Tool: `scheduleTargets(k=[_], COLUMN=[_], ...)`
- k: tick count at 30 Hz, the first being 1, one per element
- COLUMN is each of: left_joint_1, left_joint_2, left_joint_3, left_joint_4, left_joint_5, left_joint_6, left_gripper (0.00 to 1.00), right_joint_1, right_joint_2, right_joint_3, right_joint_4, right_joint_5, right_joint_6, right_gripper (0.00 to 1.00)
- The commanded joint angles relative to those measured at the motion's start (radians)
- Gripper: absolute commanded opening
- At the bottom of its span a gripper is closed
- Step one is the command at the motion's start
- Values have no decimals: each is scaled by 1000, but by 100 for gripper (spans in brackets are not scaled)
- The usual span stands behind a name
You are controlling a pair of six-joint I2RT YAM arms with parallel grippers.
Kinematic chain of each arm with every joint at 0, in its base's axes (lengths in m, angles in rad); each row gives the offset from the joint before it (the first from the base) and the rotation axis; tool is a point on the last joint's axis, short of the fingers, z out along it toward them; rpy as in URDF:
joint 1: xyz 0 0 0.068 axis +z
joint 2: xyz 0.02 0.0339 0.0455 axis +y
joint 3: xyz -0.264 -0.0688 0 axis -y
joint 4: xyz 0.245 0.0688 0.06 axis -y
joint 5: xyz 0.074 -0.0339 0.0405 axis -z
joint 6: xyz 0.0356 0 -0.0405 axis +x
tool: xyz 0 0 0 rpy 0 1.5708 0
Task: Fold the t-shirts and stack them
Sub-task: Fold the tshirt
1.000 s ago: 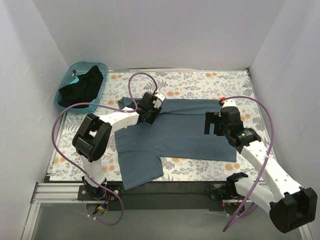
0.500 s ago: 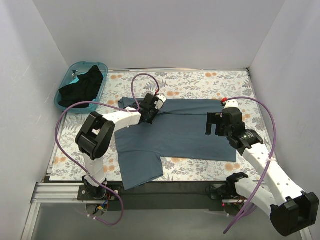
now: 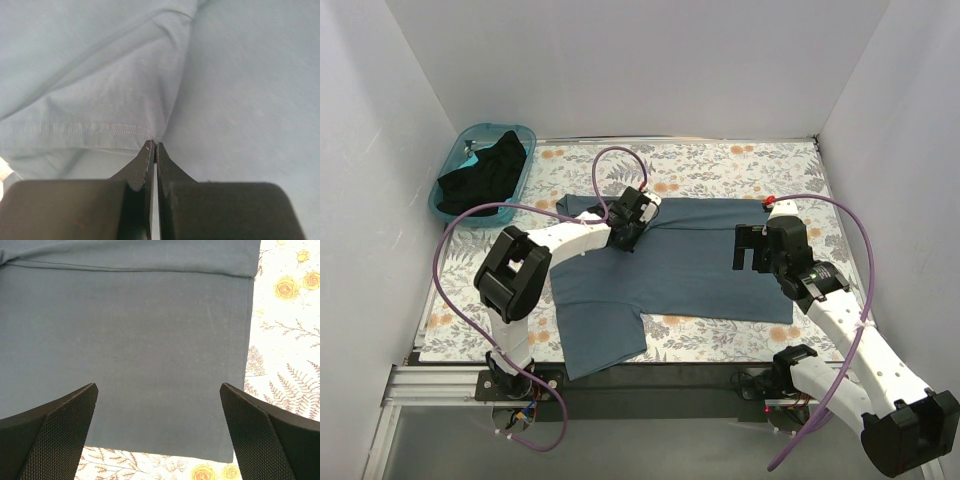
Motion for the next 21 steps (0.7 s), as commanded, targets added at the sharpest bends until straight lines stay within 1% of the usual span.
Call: scheduleTargets(k=[1,3,5,7,9,11,13,19,20,21], left_joint_1=[-20,-26,-34,-44,-52,-54,-54,-54,-54,-55], left_joint_2=[-56,-45,-33,-27,-24,-21,-10,54,62,74], left_joint_3=[65,87,108,118,115,116,130,256,268,285], left_joint_4=[-169,-221,-281,-309,-306,-295,-298,-371,-381,-388], left_joint_5=[45,74,102,154,208,251,257,227,226,225], left_joint_6=[-125,-197,-237,-308,-374,-406,-443,-501,-521,-532], left_gripper=[0,0,1,2,5,7,7,7,9,13], right_joint_1=[-1,-3,-1,-3,-1,-3,-3,-1,-1,-1], right_joint_2=[-23,-24,-27,-27,-27,-26,-26,-26,-24,-23], right_joint_3=[13,13,10,3,3,0,0,-6,-6,-7], right_joint_4=[6,6,6,8,8,8,8,8,8,9], right_joint_5=[13,11,11,14,14,6,2,2,3,3], right_joint_6=[-22,-25,-32,-36,-36,-35,-35,-39,-41,-39], right_gripper=[98,98,98,98,98,98,97,97,97,97])
